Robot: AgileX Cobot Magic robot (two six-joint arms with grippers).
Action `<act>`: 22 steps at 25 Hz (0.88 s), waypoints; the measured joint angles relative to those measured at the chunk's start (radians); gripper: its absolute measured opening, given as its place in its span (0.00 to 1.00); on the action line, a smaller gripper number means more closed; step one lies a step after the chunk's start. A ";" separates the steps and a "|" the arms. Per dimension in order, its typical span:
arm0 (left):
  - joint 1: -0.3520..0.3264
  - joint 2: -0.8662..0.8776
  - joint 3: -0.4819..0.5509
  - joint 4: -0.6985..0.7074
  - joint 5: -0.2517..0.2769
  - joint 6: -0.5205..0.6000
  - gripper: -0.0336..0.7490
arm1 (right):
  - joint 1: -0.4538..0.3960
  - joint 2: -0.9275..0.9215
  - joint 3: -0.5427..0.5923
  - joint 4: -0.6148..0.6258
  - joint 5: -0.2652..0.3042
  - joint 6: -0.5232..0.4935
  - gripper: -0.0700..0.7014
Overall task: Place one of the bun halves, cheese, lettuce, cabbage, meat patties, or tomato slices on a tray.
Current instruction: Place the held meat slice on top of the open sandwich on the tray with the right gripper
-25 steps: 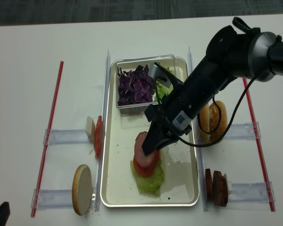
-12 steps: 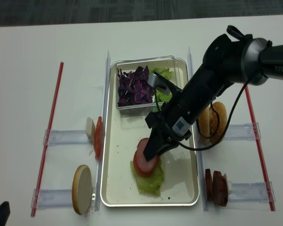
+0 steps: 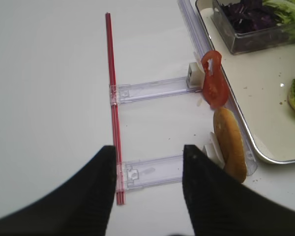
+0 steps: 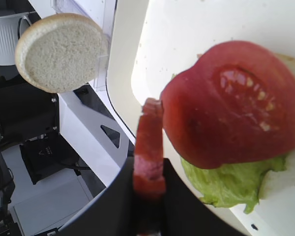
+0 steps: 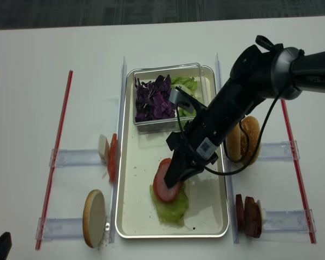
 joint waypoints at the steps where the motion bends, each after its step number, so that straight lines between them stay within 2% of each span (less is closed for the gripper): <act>1: 0.000 0.000 0.000 0.000 0.000 0.000 0.42 | 0.000 0.000 0.000 0.000 0.000 -0.002 0.24; 22: 0.000 0.000 0.000 0.000 0.000 0.000 0.42 | 0.000 0.002 0.000 0.029 0.000 -0.027 0.24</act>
